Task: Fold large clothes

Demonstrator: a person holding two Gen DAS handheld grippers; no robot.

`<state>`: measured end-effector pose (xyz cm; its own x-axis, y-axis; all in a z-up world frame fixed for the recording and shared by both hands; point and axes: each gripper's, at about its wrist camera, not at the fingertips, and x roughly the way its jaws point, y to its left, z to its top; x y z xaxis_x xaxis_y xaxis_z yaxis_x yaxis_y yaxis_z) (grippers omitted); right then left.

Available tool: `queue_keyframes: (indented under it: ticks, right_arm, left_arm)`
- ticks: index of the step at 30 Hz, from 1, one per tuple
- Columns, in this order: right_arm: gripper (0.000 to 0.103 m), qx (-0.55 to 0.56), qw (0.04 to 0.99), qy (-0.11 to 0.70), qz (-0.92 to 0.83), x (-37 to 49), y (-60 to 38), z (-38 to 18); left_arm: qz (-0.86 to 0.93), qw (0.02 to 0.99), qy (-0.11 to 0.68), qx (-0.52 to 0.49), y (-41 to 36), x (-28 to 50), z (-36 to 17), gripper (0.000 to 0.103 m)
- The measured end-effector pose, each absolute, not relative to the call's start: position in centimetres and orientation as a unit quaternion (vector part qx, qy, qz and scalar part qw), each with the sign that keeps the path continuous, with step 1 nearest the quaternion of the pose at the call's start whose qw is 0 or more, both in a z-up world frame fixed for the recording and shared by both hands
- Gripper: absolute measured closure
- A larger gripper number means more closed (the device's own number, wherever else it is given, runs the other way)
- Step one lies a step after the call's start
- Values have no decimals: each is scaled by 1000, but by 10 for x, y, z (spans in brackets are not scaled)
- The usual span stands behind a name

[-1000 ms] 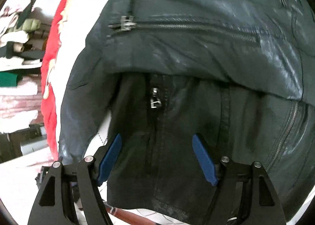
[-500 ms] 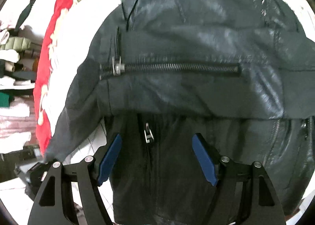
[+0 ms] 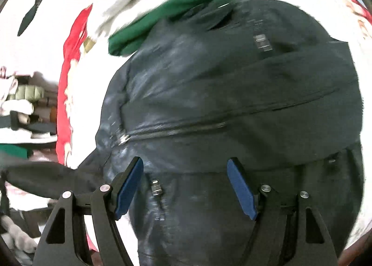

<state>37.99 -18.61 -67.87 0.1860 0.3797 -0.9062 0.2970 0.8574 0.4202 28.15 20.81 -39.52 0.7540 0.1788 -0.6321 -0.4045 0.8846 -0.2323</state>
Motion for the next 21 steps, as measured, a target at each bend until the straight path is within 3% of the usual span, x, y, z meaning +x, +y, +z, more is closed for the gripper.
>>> queue_keyframes:
  ticks: [4, 9, 14, 16, 19, 20, 21]
  right_arm:
    - [27, 285, 725, 628, -7, 365, -249, -677]
    - [27, 305, 718, 622, -73, 338, -333, -688]
    - [27, 306, 703, 632, -117, 310, -395, -703]
    - [27, 301, 701, 635, -123, 302, -410, -706]
    - [26, 296, 700, 639, -121, 296, -420, -710]
    - [26, 295, 700, 640, -118, 295, -422, -710]
    - [26, 295, 699, 641, -114, 295, -422, -710]
  left_arm:
    - [30, 923, 348, -160, 91, 318, -404, 103]
    - [-107, 881, 453, -84, -59, 342, -469, 101]
    - [-133, 830, 541, -8, -132, 332, -537, 97]
    - [-144, 810, 568, 0, -142, 327, -553, 90]
    - [-162, 790, 590, -23, -138, 320, -558, 52]
    - [-161, 790, 592, -25, -136, 317, -559, 16]
    - [-158, 791, 590, -24, -132, 313, -557, 6]
